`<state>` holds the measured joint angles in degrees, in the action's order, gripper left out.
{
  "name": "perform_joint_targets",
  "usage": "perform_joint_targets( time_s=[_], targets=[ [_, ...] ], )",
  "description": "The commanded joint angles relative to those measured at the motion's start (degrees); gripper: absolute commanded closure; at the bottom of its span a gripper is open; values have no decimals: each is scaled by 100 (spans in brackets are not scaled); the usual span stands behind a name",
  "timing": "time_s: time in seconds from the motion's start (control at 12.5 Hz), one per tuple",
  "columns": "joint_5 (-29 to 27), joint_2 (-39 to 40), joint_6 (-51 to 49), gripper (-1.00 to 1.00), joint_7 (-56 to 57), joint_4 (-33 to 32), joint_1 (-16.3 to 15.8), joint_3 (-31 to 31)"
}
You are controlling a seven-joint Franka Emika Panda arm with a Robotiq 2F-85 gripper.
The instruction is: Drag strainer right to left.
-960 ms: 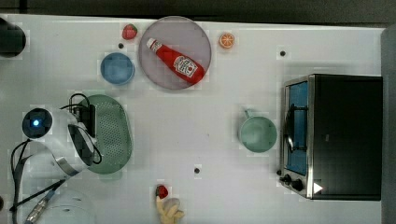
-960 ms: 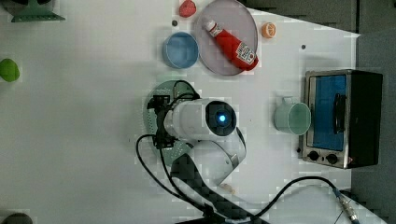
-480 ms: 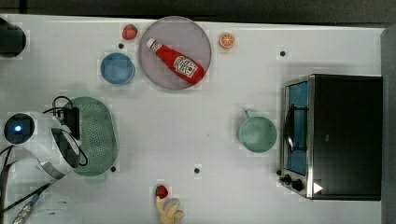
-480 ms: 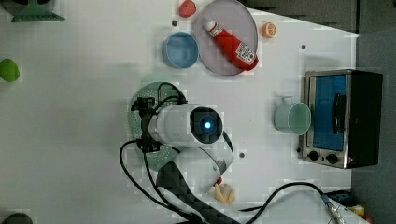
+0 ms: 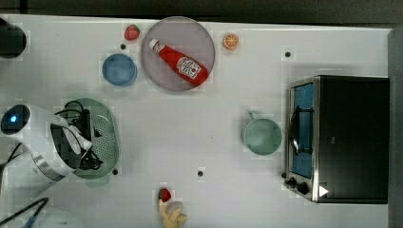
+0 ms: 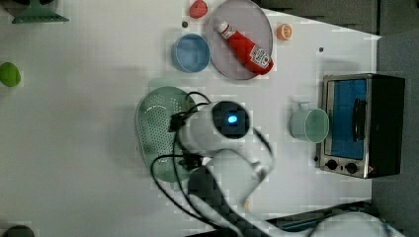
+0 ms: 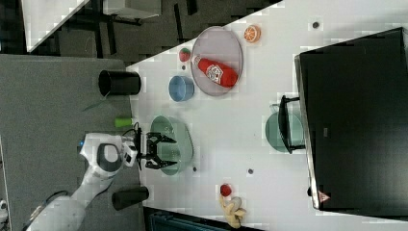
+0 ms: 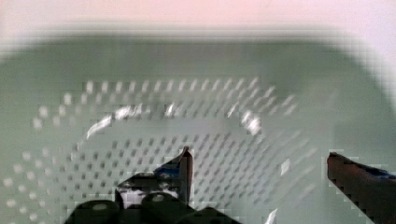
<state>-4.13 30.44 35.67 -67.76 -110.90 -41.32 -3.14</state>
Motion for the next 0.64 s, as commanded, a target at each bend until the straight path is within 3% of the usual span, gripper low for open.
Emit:
perform_joint_targets(
  time_s=[0.08, 0.48, 0.64],
  targets=[
    [-177, -1290, -691, -100, 1546, 251, 279, -529],
    [-146, -2886, -1606, -100, 3383, 284, 520, -1854],
    [139, -3347, -1903, -100, 4291, 385, 627, -2431]
  ],
)
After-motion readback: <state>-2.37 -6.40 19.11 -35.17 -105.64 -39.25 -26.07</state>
